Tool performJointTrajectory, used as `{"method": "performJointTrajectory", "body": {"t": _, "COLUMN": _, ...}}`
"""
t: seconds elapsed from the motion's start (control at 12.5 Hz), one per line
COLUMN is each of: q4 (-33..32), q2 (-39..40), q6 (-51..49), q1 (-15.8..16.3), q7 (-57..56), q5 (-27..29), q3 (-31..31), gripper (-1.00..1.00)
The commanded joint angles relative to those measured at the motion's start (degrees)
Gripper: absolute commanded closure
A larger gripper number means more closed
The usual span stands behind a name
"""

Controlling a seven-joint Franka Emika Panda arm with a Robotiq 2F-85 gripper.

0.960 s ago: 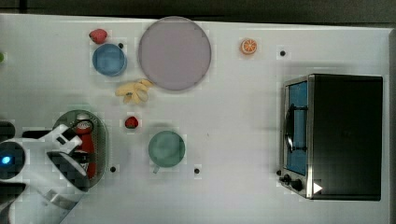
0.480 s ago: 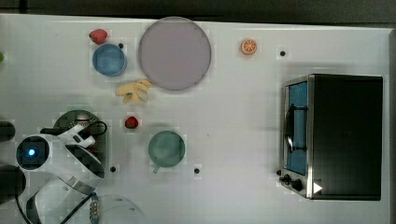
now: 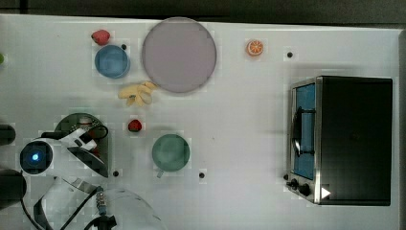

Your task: Pick ketchup from strainer and place it on the table

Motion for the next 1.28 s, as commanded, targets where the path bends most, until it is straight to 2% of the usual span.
{"method": "performJointTrajectory", "body": {"t": 0.08, "q4": 0.1, "q2": -2.3, "q6": -0.5, "q1": -0.3, "q7": 3.0, "q5": 0.3, "q3": 1.3, "gripper": -0.18}}
{"method": "performJointTrajectory", "body": {"t": 0.32, "q4": 0.6, "q2": -8.2, "q6": -6.7, "q1": -2.9, "q7": 3.0, "q5": 4.1, "q3": 5.9, "gripper": -0.18}}
{"method": "performJointTrajectory", "body": {"t": 0.56, "q4": 3.9, "q2": -14.5, "q6": -11.8, "q1": -6.0, "q7": 3.0, "q5": 15.3, "q3": 10.3, "gripper": -0.18}}
{"method": "performJointTrajectory", "body": {"t": 0.72, "q4": 7.8, "q2": -17.4, "q6": -15.4, "q1": -7.4, "q7": 2.1, "q5": 21.1, "q3": 10.9, "gripper": -0.18}}
{"method": "performJointTrajectory", "body": {"t": 0.96, "q4": 15.2, "q2": -18.5, "q6": -23.7, "q1": -9.5, "q7": 1.6, "q5": 21.6, "q3": 10.0, "gripper": -0.18}}
{"method": "performJointTrajectory", "body": {"t": 1.28, "q4": 23.4, "q2": -18.6, "q6": -35.1, "q1": -14.1, "q7": -1.6, "q5": 21.4, "q3": 7.3, "gripper": -0.18}}
